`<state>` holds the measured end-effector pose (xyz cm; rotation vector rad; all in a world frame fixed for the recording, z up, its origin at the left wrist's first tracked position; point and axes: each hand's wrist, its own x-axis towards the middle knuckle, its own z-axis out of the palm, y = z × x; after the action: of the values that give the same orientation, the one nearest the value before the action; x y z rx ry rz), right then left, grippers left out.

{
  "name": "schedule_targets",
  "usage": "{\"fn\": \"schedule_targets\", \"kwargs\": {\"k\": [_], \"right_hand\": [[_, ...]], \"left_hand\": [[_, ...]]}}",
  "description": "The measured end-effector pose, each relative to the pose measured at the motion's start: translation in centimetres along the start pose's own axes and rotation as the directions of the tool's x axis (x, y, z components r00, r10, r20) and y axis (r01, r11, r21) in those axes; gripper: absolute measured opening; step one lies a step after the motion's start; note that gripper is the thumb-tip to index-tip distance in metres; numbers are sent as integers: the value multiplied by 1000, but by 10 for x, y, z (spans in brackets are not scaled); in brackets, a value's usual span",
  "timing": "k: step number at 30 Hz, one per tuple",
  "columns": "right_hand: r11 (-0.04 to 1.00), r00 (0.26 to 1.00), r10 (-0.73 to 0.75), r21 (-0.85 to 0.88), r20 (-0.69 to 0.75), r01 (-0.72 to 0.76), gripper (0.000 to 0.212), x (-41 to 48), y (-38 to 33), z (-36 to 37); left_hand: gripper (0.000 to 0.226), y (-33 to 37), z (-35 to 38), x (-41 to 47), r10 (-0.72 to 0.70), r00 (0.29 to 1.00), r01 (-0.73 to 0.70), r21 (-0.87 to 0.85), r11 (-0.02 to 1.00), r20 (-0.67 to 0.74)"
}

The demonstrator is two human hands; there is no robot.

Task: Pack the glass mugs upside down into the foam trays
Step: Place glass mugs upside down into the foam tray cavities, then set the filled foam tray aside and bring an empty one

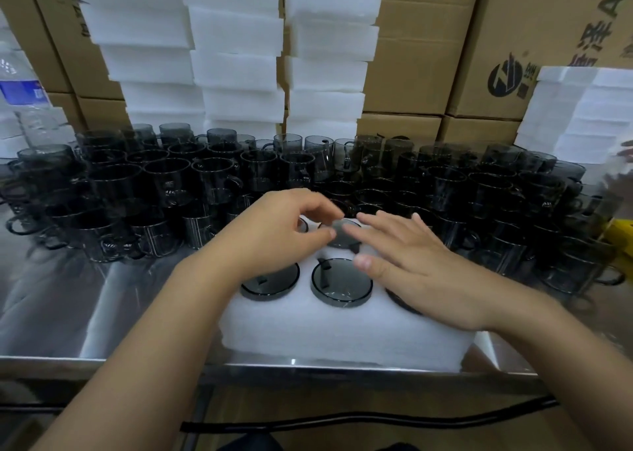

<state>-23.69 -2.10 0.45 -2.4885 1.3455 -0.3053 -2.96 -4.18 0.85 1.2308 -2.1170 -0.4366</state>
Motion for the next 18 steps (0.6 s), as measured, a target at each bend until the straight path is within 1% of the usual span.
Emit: {"fn": "schedule_targets", "kwargs": {"k": [2, 3, 4, 5, 6, 7, 8, 9, 10, 11, 12, 13, 15, 16, 17, 18], "right_hand": [[993, 987, -2, 120, -159, 22, 67, -5, -1, -1], [990, 976, -17, 132, -217, 46, 58, -9, -1, -2], [992, 965, -47, 104, -260, 76, 49, -14, -1, -4], [993, 960, -81, 62, -270, 102, 43, -20, -3, -7], [992, 963, -124, -13, -239, 124, 41, -26, -4, -10], [988, 979, -135, -92, -151, 122, 46, -32, -8, -13], [978, 992, -123, -172, -36, 115, 55, -38, -12, -15], [959, 992, -105, -258, 65, 118, 64, -41, -16, -15], [932, 988, -115, -334, 106, 144, 70, -44, -20, -12], [902, 983, -145, -394, 115, 179, 69, -44, -24, -9], [872, 979, -173, -445, 111, 205, 63, -44, -26, -8], [867, 978, -184, -452, 101, 210, 57, -46, -28, -11], [873, 973, -218, -428, 82, 232, 52, -52, -35, -21], [881, 976, -205, -422, 67, 214, 50, -63, -38, -27], [882, 974, -225, -421, 17, 211, 47, -58, -47, -33], [901, 977, -212, -389, -6, 193, 42, -55, -54, -40]], "left_hand": [[12, 0, -7, -13, -14, 999, 10, 106, 994, 42], [9, 0, -12, -20, -29, 998, 22, 125, 992, 58], [10, 0, -18, -29, -50, 996, 41, 118, 992, 75], [16, -1, -24, -37, -75, 992, 65, 96, 993, 102], [26, 0, -30, -46, -94, 986, 84, 76, 994, 141], [36, 1, -35, -53, -109, 976, 98, 68, 993, 189], [43, 2, -39, -58, -124, 963, 108, 81, 991, 240], [45, 3, -40, -63, -132, 951, 104, 115, 988, 281], [46, 3, -39, -66, -124, 945, 73, 175, 982, 302], [49, 6, -39, -68, -104, 948, 29, 242, 970, 302], [53, 11, -39, -70, -73, 954, -17, 294, 956, 291], [54, 15, -40, -72, -16, 962, -75, 319, 945, 273], [56, 26, -48, -77, 106, 965, -185, 335, 924, 240], [53, 30, -56, -80, 162, 961, -235, 357, 904, 222], [50, 35, -63, -82, 237, 953, -296, 393, 870, 191], [49, 40, -71, -83, 307, 940, -342, 433, 834, 150]]}}
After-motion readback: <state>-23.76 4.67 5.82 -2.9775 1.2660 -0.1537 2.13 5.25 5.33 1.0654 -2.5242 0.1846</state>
